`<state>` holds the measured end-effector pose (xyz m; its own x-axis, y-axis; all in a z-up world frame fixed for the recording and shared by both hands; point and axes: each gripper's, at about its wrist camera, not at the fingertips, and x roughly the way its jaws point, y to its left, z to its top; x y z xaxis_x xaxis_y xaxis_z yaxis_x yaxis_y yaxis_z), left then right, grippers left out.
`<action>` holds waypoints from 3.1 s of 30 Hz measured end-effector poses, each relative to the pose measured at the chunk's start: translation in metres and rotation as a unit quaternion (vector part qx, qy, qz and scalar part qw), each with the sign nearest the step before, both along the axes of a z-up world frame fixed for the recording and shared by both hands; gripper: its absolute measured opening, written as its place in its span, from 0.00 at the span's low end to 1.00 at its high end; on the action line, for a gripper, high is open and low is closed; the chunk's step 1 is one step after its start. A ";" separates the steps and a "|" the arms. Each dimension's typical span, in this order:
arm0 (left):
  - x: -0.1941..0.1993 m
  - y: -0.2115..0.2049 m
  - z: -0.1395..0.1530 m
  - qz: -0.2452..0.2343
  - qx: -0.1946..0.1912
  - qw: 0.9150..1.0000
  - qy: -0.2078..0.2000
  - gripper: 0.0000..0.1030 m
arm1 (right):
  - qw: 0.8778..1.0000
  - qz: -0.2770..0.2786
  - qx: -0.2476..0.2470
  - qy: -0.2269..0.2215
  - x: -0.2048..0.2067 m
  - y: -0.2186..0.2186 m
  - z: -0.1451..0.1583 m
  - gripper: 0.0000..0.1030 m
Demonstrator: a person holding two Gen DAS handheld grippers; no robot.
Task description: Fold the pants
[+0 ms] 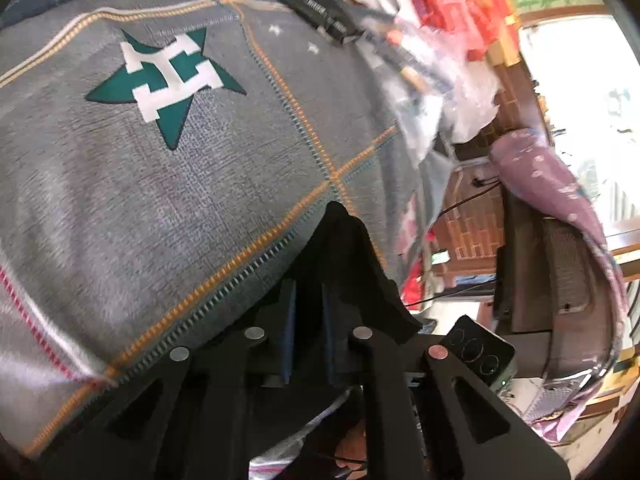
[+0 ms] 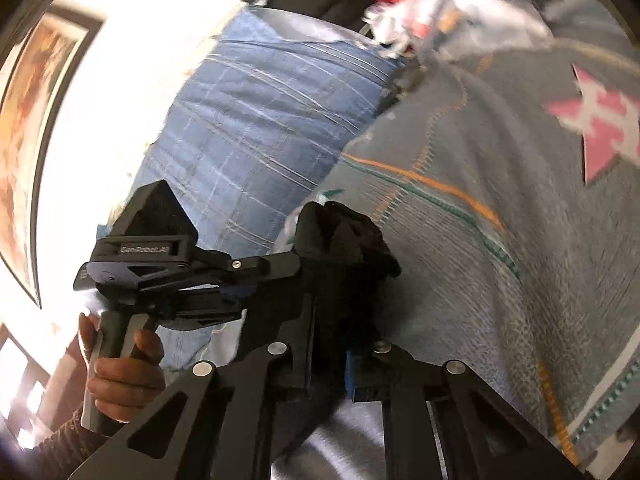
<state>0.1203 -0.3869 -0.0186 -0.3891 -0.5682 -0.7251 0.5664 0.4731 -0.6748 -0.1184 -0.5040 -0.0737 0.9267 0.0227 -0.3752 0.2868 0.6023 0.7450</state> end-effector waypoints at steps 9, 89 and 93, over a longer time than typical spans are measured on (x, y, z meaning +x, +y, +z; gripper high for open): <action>0.002 0.065 0.035 0.050 -0.055 0.997 -0.002 0.09 | 0.986 0.071 -0.148 -0.014 0.005 0.073 0.069 0.10; -0.022 0.286 0.000 0.295 -0.029 0.955 -0.023 0.59 | 0.978 0.192 -0.036 0.072 0.051 0.107 0.024 0.26; -0.031 0.286 -0.022 0.300 -0.023 0.954 0.017 0.60 | 0.969 0.237 0.007 0.073 0.056 0.117 0.024 0.26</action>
<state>0.0895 -0.1005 -0.0408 -0.0068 -0.7268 -0.6868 0.1818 0.6744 -0.7156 -0.0629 -0.3873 -0.0493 0.7475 0.4391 -0.4984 0.0833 0.6824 0.7262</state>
